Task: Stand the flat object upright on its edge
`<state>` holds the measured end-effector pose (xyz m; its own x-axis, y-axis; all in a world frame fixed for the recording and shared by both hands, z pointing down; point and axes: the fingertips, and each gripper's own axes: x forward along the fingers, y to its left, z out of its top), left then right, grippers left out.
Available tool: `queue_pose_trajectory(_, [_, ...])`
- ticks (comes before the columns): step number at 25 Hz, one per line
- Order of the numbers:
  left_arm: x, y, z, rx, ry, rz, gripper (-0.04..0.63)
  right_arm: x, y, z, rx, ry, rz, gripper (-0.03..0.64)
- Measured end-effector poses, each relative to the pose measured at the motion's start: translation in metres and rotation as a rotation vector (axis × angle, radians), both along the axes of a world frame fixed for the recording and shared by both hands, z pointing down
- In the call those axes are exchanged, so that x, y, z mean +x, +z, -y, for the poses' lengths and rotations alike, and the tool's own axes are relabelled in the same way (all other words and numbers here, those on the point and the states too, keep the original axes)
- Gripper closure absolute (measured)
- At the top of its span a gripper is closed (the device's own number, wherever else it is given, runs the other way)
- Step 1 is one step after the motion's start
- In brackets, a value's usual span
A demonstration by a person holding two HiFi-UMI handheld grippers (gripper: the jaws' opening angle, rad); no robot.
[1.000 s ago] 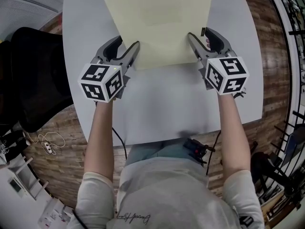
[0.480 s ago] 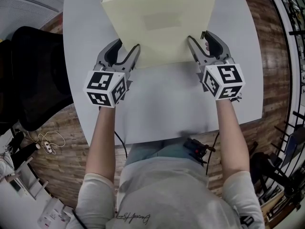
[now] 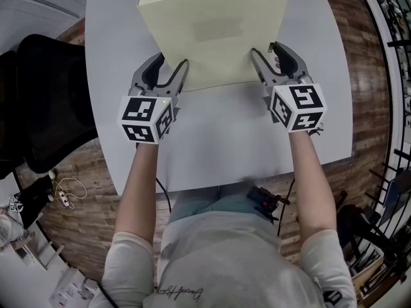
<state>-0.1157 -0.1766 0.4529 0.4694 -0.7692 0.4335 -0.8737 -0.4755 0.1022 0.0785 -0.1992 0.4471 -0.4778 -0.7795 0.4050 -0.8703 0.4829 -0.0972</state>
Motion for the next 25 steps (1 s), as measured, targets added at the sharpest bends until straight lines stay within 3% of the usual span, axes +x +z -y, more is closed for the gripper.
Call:
queue_pose_trajectory(12, [0.000,0.002,-0.010,0.049,-0.007,0.049,0.364,0.000,0.002,-0.010,0.021,-0.017,-0.021,0.391])
queue_pose_trajectory(25, [-0.001,0.006,-0.024,0.029,-0.008,0.046,0.365,-0.001,0.007,-0.025,-0.015,-0.032,-0.025,0.393])
